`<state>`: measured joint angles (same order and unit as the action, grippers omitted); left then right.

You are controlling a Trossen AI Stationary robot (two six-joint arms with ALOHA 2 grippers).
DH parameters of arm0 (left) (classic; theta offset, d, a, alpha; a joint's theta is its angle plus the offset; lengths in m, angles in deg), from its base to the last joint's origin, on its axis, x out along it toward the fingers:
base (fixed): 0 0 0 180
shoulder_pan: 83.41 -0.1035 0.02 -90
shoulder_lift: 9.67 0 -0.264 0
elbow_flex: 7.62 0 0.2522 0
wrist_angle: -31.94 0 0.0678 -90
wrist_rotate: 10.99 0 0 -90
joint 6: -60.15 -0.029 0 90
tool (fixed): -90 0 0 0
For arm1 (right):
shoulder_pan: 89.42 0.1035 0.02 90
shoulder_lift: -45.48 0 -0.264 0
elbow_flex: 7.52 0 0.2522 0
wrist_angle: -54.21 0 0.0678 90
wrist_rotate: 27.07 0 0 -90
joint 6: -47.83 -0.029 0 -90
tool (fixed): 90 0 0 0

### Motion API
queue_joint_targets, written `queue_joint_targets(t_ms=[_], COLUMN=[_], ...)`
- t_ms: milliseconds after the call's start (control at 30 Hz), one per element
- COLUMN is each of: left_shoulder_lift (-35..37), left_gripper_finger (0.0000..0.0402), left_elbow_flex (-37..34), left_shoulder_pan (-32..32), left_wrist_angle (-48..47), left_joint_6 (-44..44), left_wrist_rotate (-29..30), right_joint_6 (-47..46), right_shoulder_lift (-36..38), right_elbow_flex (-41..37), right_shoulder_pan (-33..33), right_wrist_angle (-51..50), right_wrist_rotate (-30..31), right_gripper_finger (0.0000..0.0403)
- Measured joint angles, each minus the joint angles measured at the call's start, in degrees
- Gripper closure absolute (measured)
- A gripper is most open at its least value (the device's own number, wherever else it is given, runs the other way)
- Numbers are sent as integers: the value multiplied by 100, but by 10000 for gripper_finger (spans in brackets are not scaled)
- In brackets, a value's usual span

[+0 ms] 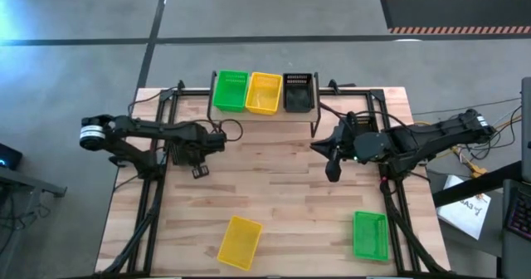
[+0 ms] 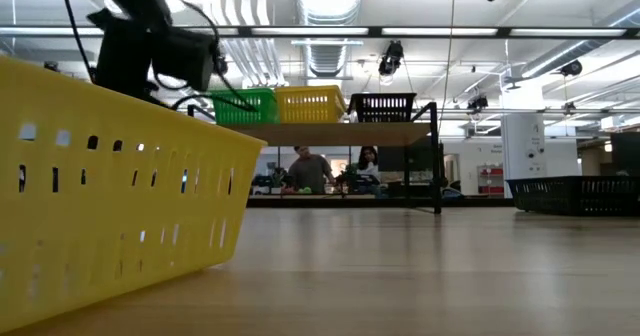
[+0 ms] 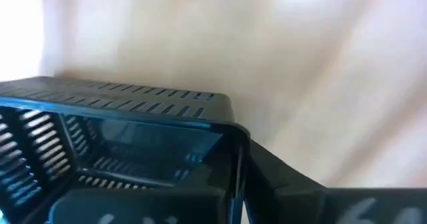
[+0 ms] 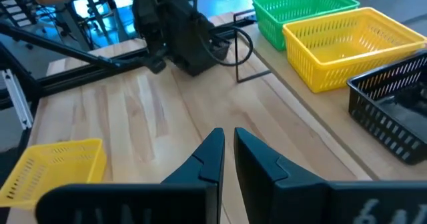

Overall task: Stack baskets on shelf by color
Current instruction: Stack the left black bin on the black bin on the shelf

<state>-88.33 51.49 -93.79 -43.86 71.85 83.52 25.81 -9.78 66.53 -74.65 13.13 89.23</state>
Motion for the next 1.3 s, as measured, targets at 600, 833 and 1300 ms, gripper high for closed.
queue_joint_targets(t_ms=[600,833,1300], left_shoulder_lift=[725,720,281], left_gripper_finger=[401,401,402], left_elbow_flex=[3093,3293,3283], left_shoulder_pan=[940,1057,1114], left_wrist_angle=[781,4284,7531], left_joint_6=[-40,83,1066], left_wrist_rotate=[-3566,-4167,-4812], right_joint_6=[-44,254,401], right_shoulder_lift=[-4,38,-218], right_elbow_flex=[565,766,427], right_shoulder_pan=[-90,-796,-2479], right_wrist_angle=[-784,-1317,2513], right_wrist_rotate=[-1230,-2746,-6165], right_gripper_finger=[372,317,202])
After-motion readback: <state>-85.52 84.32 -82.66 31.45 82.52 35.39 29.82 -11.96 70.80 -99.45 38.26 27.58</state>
